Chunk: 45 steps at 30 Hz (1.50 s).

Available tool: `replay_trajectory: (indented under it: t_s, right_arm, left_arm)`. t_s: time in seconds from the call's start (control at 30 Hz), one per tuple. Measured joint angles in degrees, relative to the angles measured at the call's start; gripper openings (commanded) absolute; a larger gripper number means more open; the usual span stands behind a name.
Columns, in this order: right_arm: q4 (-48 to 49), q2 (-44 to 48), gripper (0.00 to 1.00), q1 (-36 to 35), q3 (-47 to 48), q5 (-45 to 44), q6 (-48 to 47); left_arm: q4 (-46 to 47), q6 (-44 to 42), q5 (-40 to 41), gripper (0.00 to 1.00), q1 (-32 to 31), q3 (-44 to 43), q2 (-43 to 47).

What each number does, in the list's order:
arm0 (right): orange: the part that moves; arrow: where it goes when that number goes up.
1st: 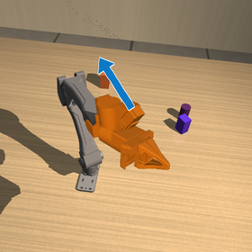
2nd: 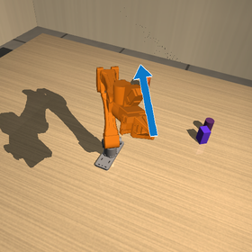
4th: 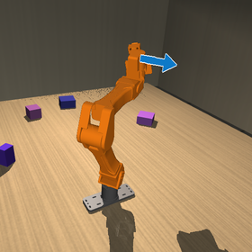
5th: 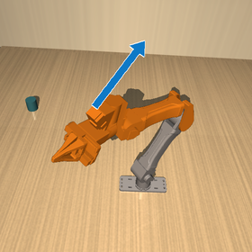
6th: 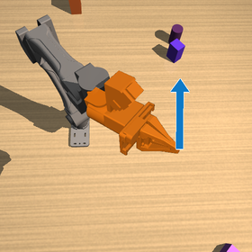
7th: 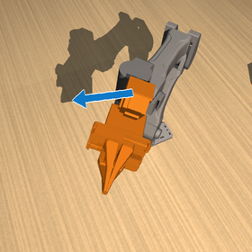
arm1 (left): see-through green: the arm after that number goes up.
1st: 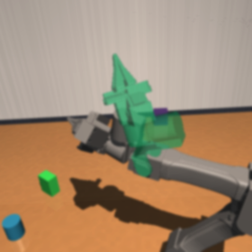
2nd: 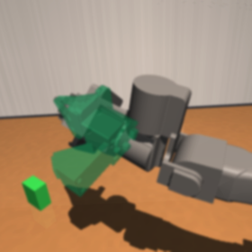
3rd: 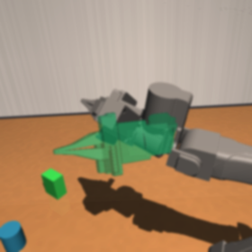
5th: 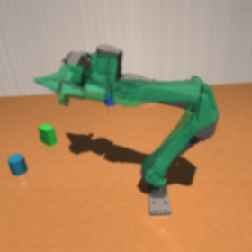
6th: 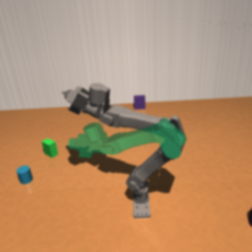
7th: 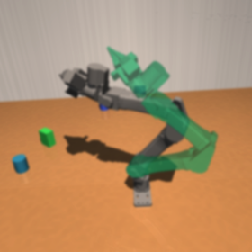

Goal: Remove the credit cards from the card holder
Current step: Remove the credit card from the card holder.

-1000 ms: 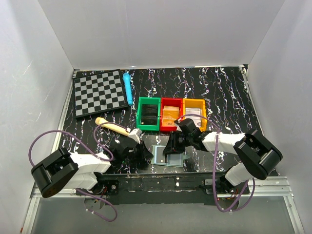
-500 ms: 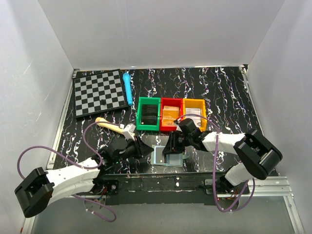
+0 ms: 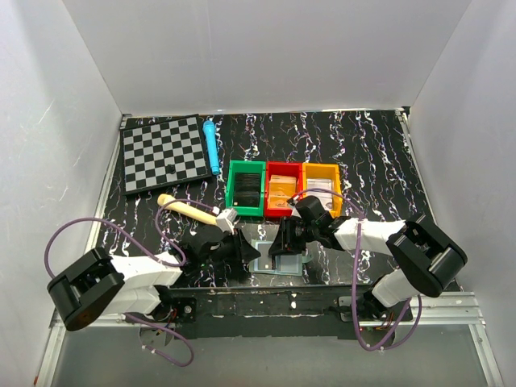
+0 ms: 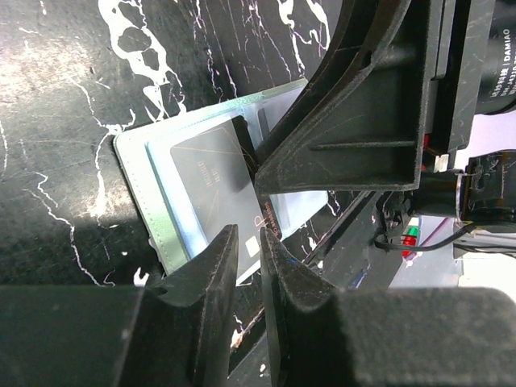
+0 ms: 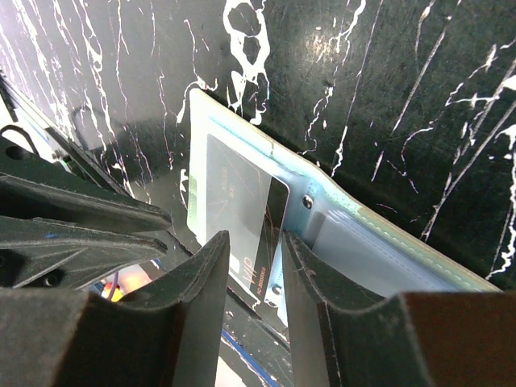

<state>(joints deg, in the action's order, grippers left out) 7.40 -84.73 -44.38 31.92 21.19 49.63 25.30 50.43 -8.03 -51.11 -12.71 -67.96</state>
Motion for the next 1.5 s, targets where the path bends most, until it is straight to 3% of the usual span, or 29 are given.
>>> replay_trajectory:
  t_s: [0.53,1.13,1.5]
  right_arm:
    - [-0.1,0.7,0.40,0.0,-0.3,1.1,0.0]
    - [4.7,1.6,0.40,0.0,-4.4,3.0,2.8]
    - [7.0,2.6,0.33,0.0,-6.4,3.1,4.4]
  left_arm:
    - [3.4,0.2,-2.3,0.11,0.0,0.0,-7.9]
    - [3.9,2.5,-1.7,0.06,0.0,-0.5,-9.9]
    - [5.2,3.6,-1.7,0.05,0.0,-0.6,-11.1]
